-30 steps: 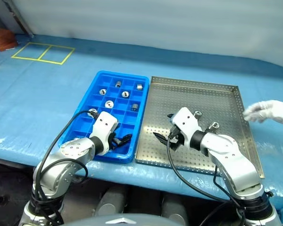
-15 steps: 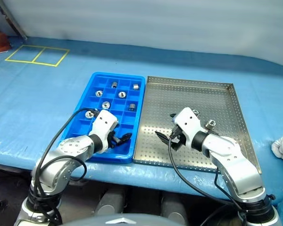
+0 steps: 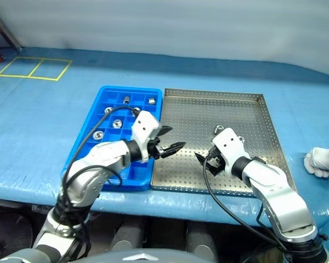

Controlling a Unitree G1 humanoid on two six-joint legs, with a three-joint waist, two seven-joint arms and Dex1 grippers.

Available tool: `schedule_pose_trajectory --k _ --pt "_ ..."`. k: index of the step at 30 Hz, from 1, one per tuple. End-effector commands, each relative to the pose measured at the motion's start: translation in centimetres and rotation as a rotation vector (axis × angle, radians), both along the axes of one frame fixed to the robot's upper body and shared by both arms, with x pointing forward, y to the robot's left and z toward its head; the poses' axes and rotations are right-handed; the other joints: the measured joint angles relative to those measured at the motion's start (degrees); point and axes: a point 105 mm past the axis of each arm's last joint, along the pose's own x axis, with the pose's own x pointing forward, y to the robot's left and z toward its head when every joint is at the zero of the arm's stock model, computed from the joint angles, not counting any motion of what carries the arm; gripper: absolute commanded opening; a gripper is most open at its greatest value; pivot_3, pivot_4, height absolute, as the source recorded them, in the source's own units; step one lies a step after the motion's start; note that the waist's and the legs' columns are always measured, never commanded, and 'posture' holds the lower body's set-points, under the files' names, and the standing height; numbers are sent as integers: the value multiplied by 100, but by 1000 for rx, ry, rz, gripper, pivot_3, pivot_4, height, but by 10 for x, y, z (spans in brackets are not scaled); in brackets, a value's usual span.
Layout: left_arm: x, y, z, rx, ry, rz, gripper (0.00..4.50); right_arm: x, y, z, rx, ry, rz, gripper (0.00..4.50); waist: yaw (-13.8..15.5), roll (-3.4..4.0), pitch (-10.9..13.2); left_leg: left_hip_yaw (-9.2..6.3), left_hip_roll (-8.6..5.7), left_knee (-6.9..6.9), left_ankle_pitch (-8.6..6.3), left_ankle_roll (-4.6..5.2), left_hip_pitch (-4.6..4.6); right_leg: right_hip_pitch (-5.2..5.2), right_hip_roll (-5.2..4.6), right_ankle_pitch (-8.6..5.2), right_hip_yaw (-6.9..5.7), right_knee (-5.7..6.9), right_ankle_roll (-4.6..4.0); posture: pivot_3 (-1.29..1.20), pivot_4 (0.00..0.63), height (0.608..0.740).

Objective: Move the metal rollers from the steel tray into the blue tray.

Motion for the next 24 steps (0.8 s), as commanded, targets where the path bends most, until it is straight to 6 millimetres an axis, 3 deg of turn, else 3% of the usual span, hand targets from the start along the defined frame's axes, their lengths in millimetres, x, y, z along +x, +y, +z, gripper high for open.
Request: schedule_pose_trajectory --k 1,9,14,24 --pt "9 -20 -9 -15 6 -89 3578 -11 -2 9 -27 -26 1 4500 -65 1 -1 3 0 -2 -1 1 0 -1 0 0 3 -2 0 16 150 740" --pt "15 -60 -23 2 12 -273 3578 -33 -22 -14 -38 80 -116 4500 -316 3 -2 6 -2 -2 -2 3 -2 -3 4 2 16 -3 6 -99 150 740" --pt "13 -74 -34 54 1 -360 3578 -42 -28 -18 -41 91 -159 4500 -534 4 -3 32 -2 -1 -3 4 5 -6 10 9 55 -2 19 -154 150 740" --pt "19 -78 -39 81 -9 -363 3578 -45 -34 -20 -38 91 -193 4500 -760 4 -3 48 -2 0 -3 6 10 -10 14 17 80 -1 33 -174 150 740"
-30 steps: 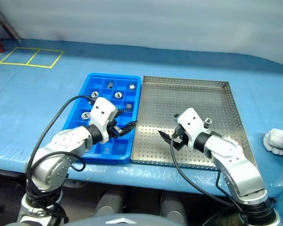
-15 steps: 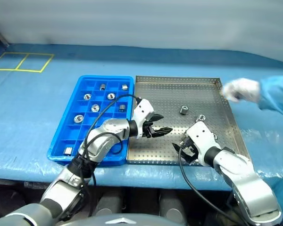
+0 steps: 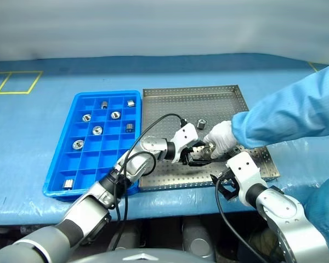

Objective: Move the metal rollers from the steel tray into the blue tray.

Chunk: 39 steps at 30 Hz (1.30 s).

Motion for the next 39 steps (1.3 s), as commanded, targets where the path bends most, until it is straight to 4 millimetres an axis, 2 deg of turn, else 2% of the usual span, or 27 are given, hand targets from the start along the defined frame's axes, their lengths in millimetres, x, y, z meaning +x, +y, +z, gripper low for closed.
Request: schedule_pose_trajectory --k 1,8,13,17,19,21,23,25,30,39 --pt "4 -2 11 -29 -36 -2 3578 2 0 10 -7 -50 -1 4500 -22 0 0 0 0 0 0 0 0 0 0 0 0 0 0 -174 150 740" --pt "10 5 13 -28 -60 56 3578 8 3 10 -2 -57 20 4500 -38 0 0 1 0 1 0 0 0 0 0 2 2 0 4 -136 150 740" --pt "26 27 16 -23 -84 220 3578 11 6 10 4 -65 29 4500 -44 0 0 0 0 -1 0 0 0 -1 2 3 3 1 5 -114 150 740" --pt "15 43 16 -9 -90 229 3578 13 9 8 9 -67 34 4500 -33 1 -1 0 3 -9 0 0 1 -5 5 3 5 4 5 -102 150 740" --pt "8 46 24 -12 -126 216 3578 14 10 9 10 -69 38 4500 -3 1 -1 -1 3 -8 0 0 1 -4 5 3 5 5 5 -92 150 740" --pt "4 47 43 -65 -166 224 3578 16 10 10 11 -73 42 4500 44 1 0 0 2 -4 0 0 0 -2 4 3 5 4 5 -82 150 740" --pt "6 50 55 -89 -190 263 3578 17 11 10 11 -76 45 4500 90 1 0 0 1 0 0 0 -3 -2 2 4 5 3 6 -77 150 740" --pt "20 57 60 -57 -220 359 3578 19 14 11 14 -80 55 4500 120 1 0 0 0 2 0 0 1 3 1 4 5 2 7 -72 150 740" --pt "50 69 46 123 -262 529 3578 22 19 12 23 -90 71 4500 131 1 0 -2 0 10 3 4 7 9 5 6 5 5 10 -65 150 740" --pt "58 59 10 318 -237 454 3578 21 25 11 36 -100 74 4500 136 1 0 -3 -2 -6 2 5 -3 -4 4 6 5 2 11 -87 150 740"
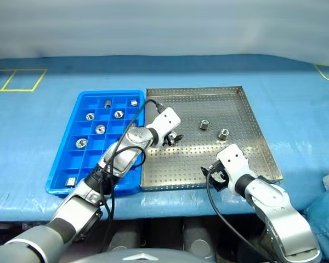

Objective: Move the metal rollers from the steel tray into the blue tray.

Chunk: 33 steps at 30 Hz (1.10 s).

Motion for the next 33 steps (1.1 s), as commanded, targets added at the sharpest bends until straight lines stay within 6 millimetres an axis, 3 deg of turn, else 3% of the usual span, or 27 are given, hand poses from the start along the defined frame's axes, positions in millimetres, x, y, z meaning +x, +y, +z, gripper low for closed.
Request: schedule_pose_trajectory --k 1,11,14,18,22,26,33 --pt "5 -6 3 38 -29 -25 3578 0 3 9 2 -52 4 4500 -2 0 0 0 0 -1 0 0 1 0 0 0 0 0 0 -90 150 740" --pt "11 4 -21 98 32 23 3578 -1 2 9 6 -53 -11 4500 -8 1 -1 1 0 5 0 0 6 7 -1 0 1 1 0 -93 150 740" --pt "9 3 -25 83 57 21 2959 0 3 9 6 -55 -6 4500 -10 1 -1 2 0 12 0 0 8 12 -2 0 1 1 1 -90 150 740" --pt "7 1 -24 63 72 13 1715 1 3 9 5 -54 -2 4500 -14 2 -2 3 0 14 0 0 8 12 -2 1 1 3 1 -86 150 740" --pt "5 0 -22 25 83 12 1715 4 5 8 3 -52 9 4500 -13 3 -2 2 0 12 0 0 8 11 -1 1 1 4 1 -67 150 740" --pt "2 -4 -13 -56 93 6 1715 5 7 8 4 -52 21 4500 -11 2 -2 2 0 9 0 0 7 9 -1 1 1 3 1 -63 150 740" --pt "-20 -23 37 -362 122 -73 1715 6 14 15 63 -72 72 4500 38 2 -1 0 0 9 0 0 -6 0 -2 4 0 2 6 -38 150 740"
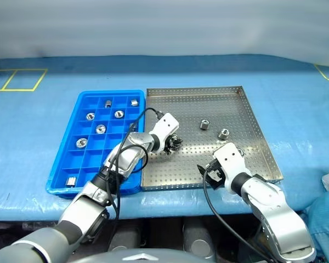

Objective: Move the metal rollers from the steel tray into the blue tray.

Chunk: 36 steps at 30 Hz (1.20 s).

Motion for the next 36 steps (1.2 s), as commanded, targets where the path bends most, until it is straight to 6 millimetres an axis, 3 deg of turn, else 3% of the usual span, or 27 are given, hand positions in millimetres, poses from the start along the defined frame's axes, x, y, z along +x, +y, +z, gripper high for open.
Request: schedule_pose_trajectory --k 1,5,9,12,18,21,26,36 --pt "-13 -12 44 -133 -82 -56 1715 1 7 12 41 -47 58 4500 11 0 0 0 0 0 0 0 1 1 0 0 0 -1 0 -32 150 740" --pt "-27 -1 64 -121 -171 -29 1715 1 30 23 205 -63 188 4500 15 1 -1 -1 4 -8 0 0 14 7 4 0 0 2 0 33 150 740" --pt "-25 38 63 102 -317 100 1715 2 51 29 261 -64 335 4500 52 1 0 -7 7 -6 1 0 21 12 11 -1 -2 9 -5 116 150 740" --pt "-27 61 62 167 -344 196 1715 3 57 28 258 -54 396 4500 124 1 0 -10 8 -7 2 0 26 15 13 -2 -3 12 -7 155 150 740" --pt "-28 104 55 239 -336 408 1715 11 63 24 237 -40 431 4500 492 -3 2 -17 2 -7 2 0 10 9 3 -2 -13 1 -7 231 150 740" --pt "-29 114 54 270 -339 458 1715 14 64 22 228 -34 439 4500 635 -3 2 -18 2 -7 2 0 10 8 3 -6 -17 1 -12 240 150 740" --pt "-36 130 52 308 -338 532 1715 16 62 20 219 -33 436 4500 722 -5 3 -17 1 -7 2 0 6 8 0 -6 -17 -3 -13 252 150 740" --pt "-44 162 31 394 -272 643 1715 19 57 18 200 -32 411 4500 773 -5 3 -17 3 -9 2 0 9 8 1 -7 -18 -2 -16 244 150 740"
